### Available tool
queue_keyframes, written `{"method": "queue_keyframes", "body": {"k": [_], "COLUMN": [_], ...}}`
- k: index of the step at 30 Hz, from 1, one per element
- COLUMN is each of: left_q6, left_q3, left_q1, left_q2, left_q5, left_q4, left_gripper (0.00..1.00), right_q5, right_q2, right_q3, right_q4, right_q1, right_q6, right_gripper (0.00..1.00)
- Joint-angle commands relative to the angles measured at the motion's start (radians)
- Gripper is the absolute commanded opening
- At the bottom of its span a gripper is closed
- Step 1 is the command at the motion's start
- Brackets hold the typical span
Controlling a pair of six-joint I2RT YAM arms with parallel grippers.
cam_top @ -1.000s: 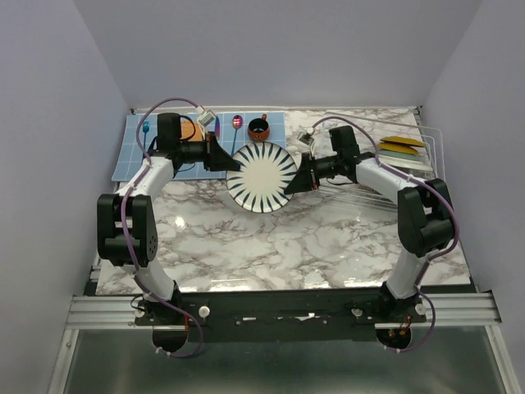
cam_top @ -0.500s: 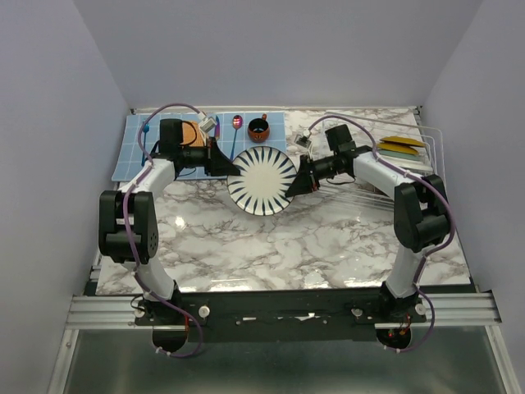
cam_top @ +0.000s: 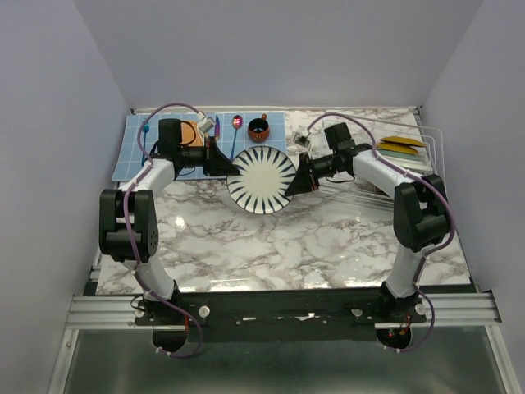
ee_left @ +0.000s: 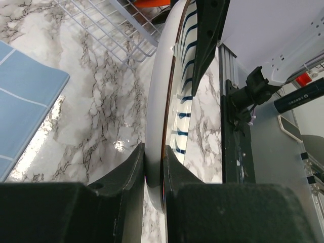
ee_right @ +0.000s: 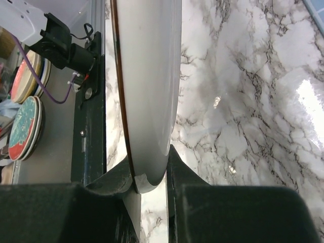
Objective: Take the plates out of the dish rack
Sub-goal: Place the plate at the center of the board.
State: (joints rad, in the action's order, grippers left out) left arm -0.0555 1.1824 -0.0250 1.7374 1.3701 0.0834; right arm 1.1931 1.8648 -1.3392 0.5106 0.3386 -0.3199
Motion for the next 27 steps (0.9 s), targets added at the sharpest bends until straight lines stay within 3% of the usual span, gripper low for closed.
{"method": "queue_keyframes", "body": {"k": [1,2,3,9,12,13,14,17,23,27], "left_q6": [-0.121,-0.128,-0.132,-0.188,0.033,0.234,0.296,0.335,0.350,0.362], "left_q3": [-0.004,-0.001,-0.003,-0.029,0.008,0.031,0.067,0.063,0.071,0.074], "left_q1": [0.165,0.172,0.174,0.184,0.198,0.201,0.206,0.221,0.249,0.260], "left_q2": [-0.015,-0.016,-0.016,-0.007,0.002,0.014,0.022,0.022,-0.010,-0.013], "left_q5": [-0.034,-0.025,-0.025,-0.026,-0.055,-0.072,-0.077,-0.065,-0.052,-0.048], "left_q4": [-0.286,-0.286,-0.286,-0.347,-0.092,0.023,0.200,0.248,0.271,0.292], "left_gripper": [0.00,0.00,0.00,0.00,0.00,0.00,0.00,0.00,0.00,0.00], "right_q5": [0.059,0.074,0.085,0.189,0.154,0.149,0.151,0.146,0.132,0.125], "right_q2": [0.022,0.014,0.010,0.065,0.092,0.100,0.109,0.143,0.145,0.145], "right_q3": [0.024,0.026,0.028,-0.034,-0.035,-0.037,-0.041,-0.069,-0.072,-0.077], "right_q4": [0.207,0.204,0.200,0.304,0.342,0.357,0.380,0.434,0.439,0.437], "right_q1": [-0.010,-0.010,-0.010,-0.010,-0.009,-0.009,-0.009,-0.009,-0.010,-0.009], "right_q6": [-0.128,-0.128,-0.123,-0.155,-0.199,-0.217,-0.237,-0.289,-0.303,-0.303], "right_gripper": [0.11,0.03,0.01,0.01,0.01,0.01,0.01,0.02,0.16,0.18]}}
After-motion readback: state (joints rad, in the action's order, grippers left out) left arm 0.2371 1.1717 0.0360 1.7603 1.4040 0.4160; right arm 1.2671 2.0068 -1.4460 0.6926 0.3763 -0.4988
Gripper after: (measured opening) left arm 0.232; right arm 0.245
